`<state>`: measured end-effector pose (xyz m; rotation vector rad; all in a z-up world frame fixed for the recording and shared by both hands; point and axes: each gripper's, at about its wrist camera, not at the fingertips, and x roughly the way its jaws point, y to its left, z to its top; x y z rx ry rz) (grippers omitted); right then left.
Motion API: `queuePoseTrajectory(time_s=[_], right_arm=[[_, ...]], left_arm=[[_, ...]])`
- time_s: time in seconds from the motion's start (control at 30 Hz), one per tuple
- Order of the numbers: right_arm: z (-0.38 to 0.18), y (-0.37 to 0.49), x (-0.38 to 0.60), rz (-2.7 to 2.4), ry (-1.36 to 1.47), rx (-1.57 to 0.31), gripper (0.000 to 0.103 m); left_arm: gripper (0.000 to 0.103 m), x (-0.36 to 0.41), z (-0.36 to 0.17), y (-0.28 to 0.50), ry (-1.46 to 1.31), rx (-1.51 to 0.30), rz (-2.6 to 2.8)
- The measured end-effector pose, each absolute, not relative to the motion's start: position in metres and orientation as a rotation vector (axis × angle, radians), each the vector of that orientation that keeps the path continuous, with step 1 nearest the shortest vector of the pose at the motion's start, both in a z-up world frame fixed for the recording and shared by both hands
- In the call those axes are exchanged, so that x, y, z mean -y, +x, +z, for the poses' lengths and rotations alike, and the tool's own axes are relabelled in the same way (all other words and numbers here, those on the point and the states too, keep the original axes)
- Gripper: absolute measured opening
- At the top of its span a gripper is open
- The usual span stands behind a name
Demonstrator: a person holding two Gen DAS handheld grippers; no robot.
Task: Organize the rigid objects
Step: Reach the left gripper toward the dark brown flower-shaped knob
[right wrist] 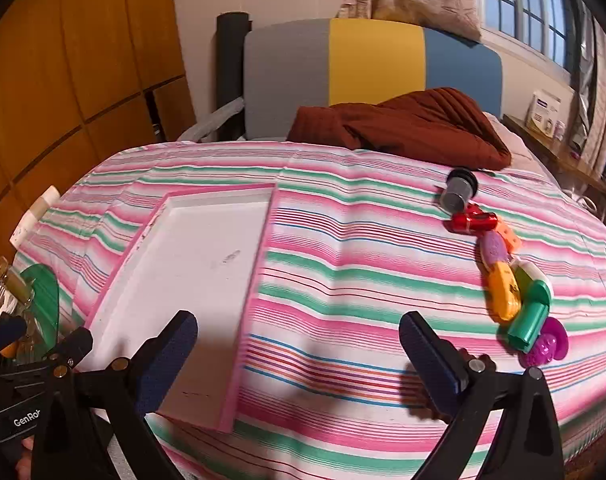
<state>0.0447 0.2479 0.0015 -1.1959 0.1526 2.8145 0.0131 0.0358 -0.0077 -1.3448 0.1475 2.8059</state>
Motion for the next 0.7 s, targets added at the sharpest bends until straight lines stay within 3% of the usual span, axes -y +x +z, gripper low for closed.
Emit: queuePoseTrajectory(time_s=[0.37,0.57,0.7], right_arm=[[-0.009,0.063,-0.305,2.672,-1.176,-0.252,0.103],[-0.016,0.075,-0.355,2.535,-1.15,-0.356,0.102],[-0.022,0.084,-0.39,2.457,-1.148,-0.454,0.093]], left_arm=[[0.103,-0.064,-0.015,0.033,-1.236,0.029,2.506],[0.103,-0.104,-0.017,0.047,-1.239,-0.14,2.446],[0.103,-0.124,-0.019,0.059,-1.165,-0.225,2.397]])
